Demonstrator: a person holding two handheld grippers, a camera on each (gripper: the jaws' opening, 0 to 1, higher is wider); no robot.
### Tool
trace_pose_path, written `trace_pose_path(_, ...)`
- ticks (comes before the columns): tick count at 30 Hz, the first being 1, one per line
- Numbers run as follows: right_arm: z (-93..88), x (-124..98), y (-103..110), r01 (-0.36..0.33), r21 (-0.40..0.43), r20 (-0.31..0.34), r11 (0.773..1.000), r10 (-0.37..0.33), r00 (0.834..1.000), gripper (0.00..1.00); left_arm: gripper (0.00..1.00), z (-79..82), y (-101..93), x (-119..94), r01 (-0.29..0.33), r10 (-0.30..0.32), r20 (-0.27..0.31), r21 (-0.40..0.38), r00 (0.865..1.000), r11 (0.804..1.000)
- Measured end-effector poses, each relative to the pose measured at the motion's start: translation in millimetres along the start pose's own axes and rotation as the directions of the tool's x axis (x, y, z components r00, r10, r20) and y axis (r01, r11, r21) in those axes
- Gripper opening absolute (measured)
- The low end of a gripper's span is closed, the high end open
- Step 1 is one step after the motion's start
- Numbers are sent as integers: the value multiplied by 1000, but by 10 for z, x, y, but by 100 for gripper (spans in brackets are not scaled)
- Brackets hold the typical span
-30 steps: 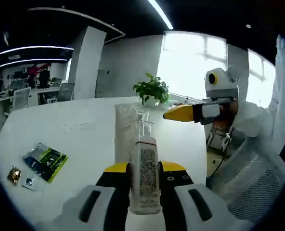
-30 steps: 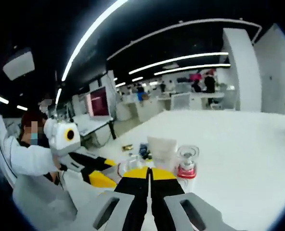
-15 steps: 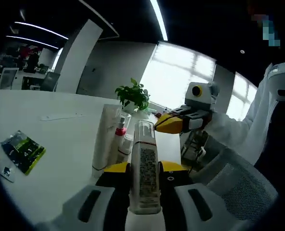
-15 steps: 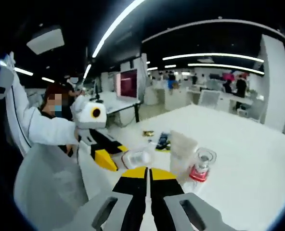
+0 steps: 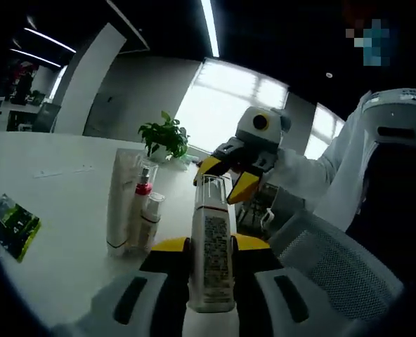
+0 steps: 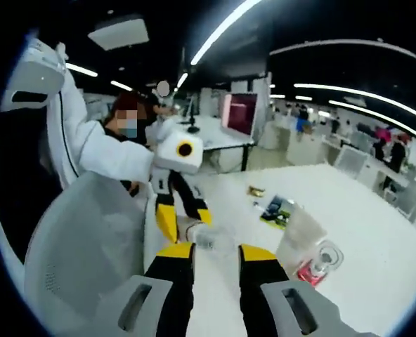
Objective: Arrange the skincare products in the storage area until every visible bottle or jar stands upright without overlapping.
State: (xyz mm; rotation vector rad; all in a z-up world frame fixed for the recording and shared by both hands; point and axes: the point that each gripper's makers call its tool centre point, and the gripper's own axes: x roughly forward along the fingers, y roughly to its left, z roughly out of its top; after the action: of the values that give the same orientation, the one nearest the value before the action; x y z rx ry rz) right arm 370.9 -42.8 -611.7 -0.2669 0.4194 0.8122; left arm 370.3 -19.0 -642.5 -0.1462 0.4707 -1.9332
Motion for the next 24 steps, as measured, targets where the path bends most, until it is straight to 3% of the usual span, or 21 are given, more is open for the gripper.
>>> trace_pose_path(5,-17,39,108,-83,-17,-37,996,82,996,18,19,-38,-73,8,55,-55,-11,-2,998,998)
trace_pose_path(6,-25,39,182,-130,-17,-42,991,129,991,18,19,-45,-93,6,71,-71,-15,2,997,997)
trace_pose_path(12,4,48,318,-230,-22,-37,973,230,973,17,19,-5,-253,-8,178,-178,0,22,984,984)
trace_pose_path(18,39,71,410,-292,-20,-30,956,291,956,16,19,-34,-323,23,225,-224,-31,39,974,973)
trace_pose_path(24,-21,97,472,-332,-17,-74,943,330,941,14,19,-81,-320,43,239,-237,-44,43,971,970)
